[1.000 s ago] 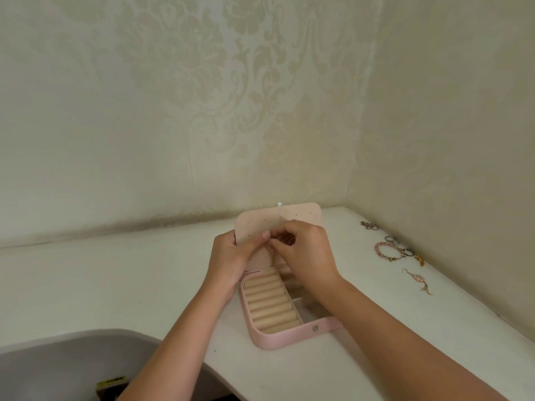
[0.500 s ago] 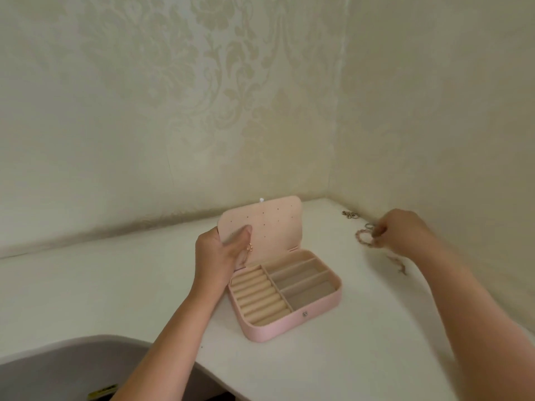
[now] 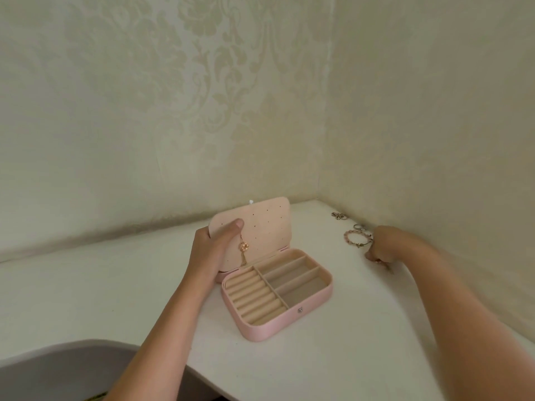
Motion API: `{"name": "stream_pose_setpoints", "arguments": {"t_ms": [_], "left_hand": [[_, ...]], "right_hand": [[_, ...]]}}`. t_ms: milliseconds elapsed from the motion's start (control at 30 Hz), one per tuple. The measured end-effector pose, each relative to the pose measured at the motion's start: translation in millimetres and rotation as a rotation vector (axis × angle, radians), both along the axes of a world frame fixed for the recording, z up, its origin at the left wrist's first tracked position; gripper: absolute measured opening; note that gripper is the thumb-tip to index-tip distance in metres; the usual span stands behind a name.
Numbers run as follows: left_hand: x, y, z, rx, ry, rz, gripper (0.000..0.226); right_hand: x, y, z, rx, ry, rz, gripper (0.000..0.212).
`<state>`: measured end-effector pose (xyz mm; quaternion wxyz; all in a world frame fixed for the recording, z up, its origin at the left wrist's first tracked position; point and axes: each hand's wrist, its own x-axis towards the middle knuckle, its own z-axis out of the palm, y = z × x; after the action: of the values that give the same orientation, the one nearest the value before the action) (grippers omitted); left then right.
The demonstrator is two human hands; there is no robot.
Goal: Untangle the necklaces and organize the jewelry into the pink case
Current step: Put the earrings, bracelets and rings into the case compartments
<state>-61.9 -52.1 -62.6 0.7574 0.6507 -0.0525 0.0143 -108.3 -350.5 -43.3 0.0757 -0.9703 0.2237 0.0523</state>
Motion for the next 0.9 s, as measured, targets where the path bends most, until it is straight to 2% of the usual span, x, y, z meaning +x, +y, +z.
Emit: {"name": "stream_pose_setpoints", "arguments": {"t_ms": [33, 67, 133, 200, 267, 333, 400, 533, 767, 900], "left_hand": [[1, -1, 2, -0.008, 0.011, -0.003, 0.056], [2, -2, 3, -0.015, 0.012, -0.006, 0.059], [3, -4, 2, -0.021, -0.002, -0.003, 0.058], [3, -5, 0, -0.014, -0.019, 0.008, 0.053], [3, -7, -3, -0.019, -0.027, 0.012, 0.047], [4, -6, -5, -0.042, -0.006, -0.014, 0.040], [4, -6, -6, -0.061, 0.011, -0.053, 0.031], [4, -6, -6, -0.094, 0.021, -0.104, 0.032], [6, -5, -5, -0.105, -0.018, -0.128, 0.029], [6, -6, -6, -0.100, -0.042, -0.103, 0.032]], "right_hand": [[-1, 3, -2, -0.039, 0.018, 0.039, 0.010], [-1, 6, -4, -0.060, 0.017, 0.062, 0.020], [-2, 7, -4, 0.010, -0.088, 0.067, 0.025], [-2, 7, -1, 0.171, -0.328, 0.063, 0.009], [-2, 14, 5, 0.369, -0.531, 0.099, 0.014], [-4, 31, 12, 0.623, -0.671, 0.180, 0.011], [-7, 53, 20, 0.771, -0.744, 0.295, 0.019], [-6, 92, 24, 0.912, -0.784, 0.431, 0.020], [11, 129, 9, 0.963, -0.797, 0.394, 0.010], [18, 137, 1, 0.840, -0.808, 0.386, 0.002]]}}
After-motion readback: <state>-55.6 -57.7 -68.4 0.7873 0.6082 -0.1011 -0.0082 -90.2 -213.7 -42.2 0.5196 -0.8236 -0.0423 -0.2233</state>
